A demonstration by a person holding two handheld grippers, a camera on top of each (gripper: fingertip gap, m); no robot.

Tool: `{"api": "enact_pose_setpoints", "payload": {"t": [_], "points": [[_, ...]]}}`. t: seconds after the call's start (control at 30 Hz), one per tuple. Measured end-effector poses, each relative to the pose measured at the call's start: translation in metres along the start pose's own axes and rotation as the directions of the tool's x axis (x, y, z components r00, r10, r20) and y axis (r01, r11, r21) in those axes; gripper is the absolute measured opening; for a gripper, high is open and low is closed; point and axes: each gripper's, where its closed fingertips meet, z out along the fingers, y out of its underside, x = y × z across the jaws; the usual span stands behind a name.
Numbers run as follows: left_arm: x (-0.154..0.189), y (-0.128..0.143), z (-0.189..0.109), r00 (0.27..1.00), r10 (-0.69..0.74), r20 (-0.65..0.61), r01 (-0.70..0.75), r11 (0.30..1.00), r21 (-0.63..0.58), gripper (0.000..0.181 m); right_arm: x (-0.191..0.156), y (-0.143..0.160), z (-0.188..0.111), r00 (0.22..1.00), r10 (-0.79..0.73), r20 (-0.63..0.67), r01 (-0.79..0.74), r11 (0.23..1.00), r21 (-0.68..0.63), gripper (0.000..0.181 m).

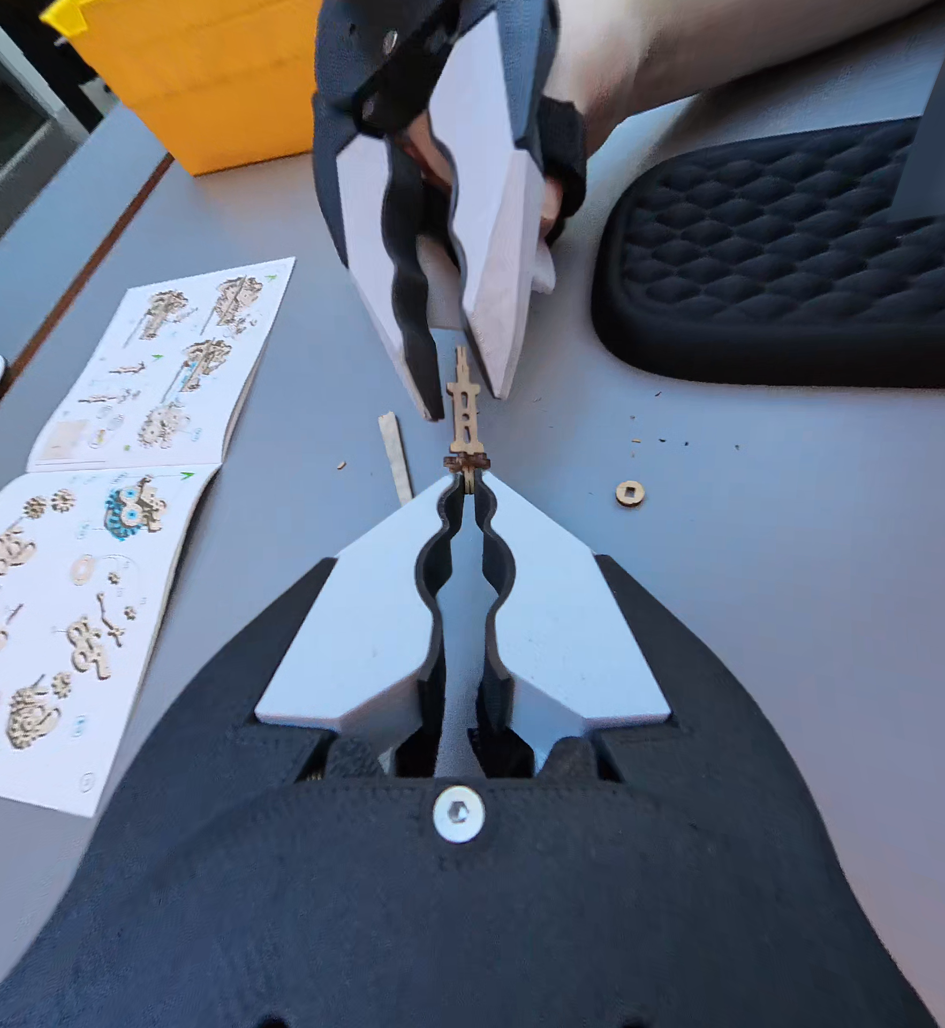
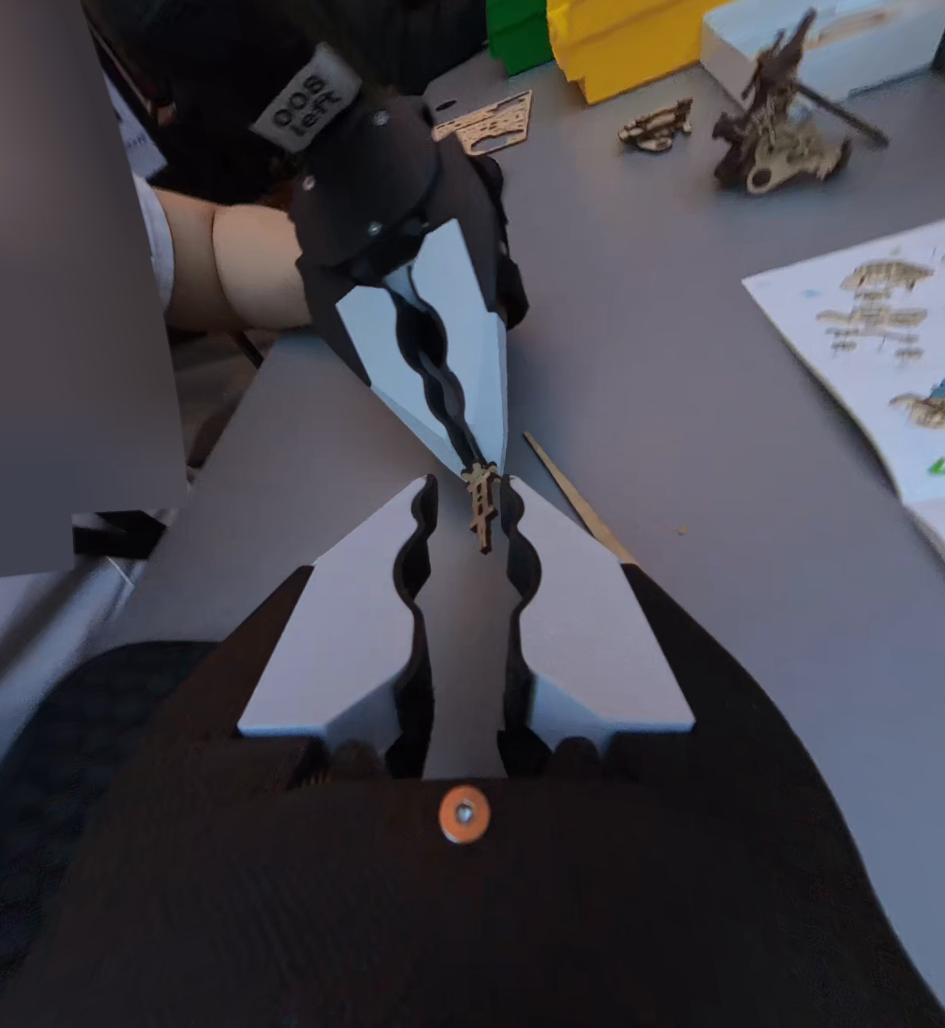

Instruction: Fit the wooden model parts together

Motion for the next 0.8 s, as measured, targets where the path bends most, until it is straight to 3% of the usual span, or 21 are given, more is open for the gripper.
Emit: {"api": "enact_pose_setpoints", "payload": {"t": [0.03,0.17,0.3,0.63,0.8], "points": [[0.003,0.0,0.0,0.999,-0.023,-0.033,0.023,1.0,0.005,0.001,-0.004,0.0,0.0,0.994,-0.106,-0.01,0.106,0.994,-0.006,0.02],[0.012,0.0,0.001,0.989,-0.085,-0.123,0.085,0.996,-0.004,0.001,-0.009,0.01,0.004,0.918,-0.391,-0.072,0.383,0.918,-0.098,0.018],[0.018,0.0,0.001,0.981,-0.103,-0.163,0.102,0.995,-0.016,0.001,-0.008,0.018,0.007,0.85,-0.517,-0.101,0.498,0.851,-0.165,0.008],[0.022,-0.002,0.0,0.97,-0.128,-0.204,0.129,0.992,-0.009,0.0,-0.013,0.02,0.011,0.873,-0.483,-0.07,0.469,0.869,-0.158,0.006],[0.026,-0.004,-0.001,0.98,-0.051,-0.194,0.054,0.998,0.013,0.0,-0.017,0.017,0.012,0.878,-0.47,-0.086,0.456,0.878,-0.143,0.005]]}}
